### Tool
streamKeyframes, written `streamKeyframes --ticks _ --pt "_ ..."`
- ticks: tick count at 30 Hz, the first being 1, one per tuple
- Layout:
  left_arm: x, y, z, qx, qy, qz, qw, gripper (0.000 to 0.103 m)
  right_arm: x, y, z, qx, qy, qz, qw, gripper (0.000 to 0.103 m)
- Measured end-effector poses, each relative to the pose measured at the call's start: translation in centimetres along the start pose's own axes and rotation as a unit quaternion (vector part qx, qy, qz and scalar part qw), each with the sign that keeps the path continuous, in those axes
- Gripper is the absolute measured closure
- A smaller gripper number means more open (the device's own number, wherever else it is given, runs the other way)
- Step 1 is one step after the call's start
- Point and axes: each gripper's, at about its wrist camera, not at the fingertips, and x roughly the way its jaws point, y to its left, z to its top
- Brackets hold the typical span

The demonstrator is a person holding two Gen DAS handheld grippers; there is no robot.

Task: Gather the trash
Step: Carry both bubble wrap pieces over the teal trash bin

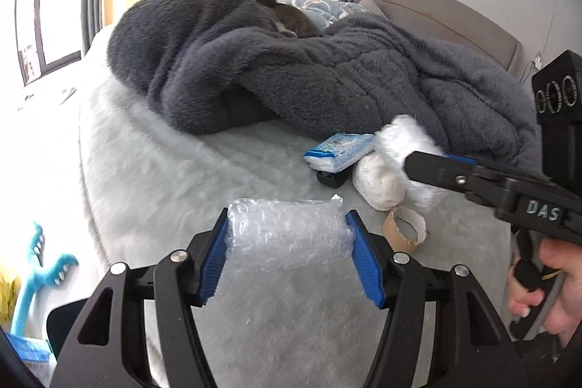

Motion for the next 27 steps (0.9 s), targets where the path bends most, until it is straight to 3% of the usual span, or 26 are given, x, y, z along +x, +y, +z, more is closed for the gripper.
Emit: streamKeyframes --ticks 13,27 --pt "-4.7 7.6 -1.2 -0.049 -0.023 0.077 0.9955 0.038 4.7 6.7 0.6 -0.027 0.009 0.038 0.999 0.075" --pt "-6.7 16.3 -5.3 -0.116 0.043 0.136 0.9830 0.038 10.1 15.3 0.0 -0.068 0.040 0.087 0.993 0.075"
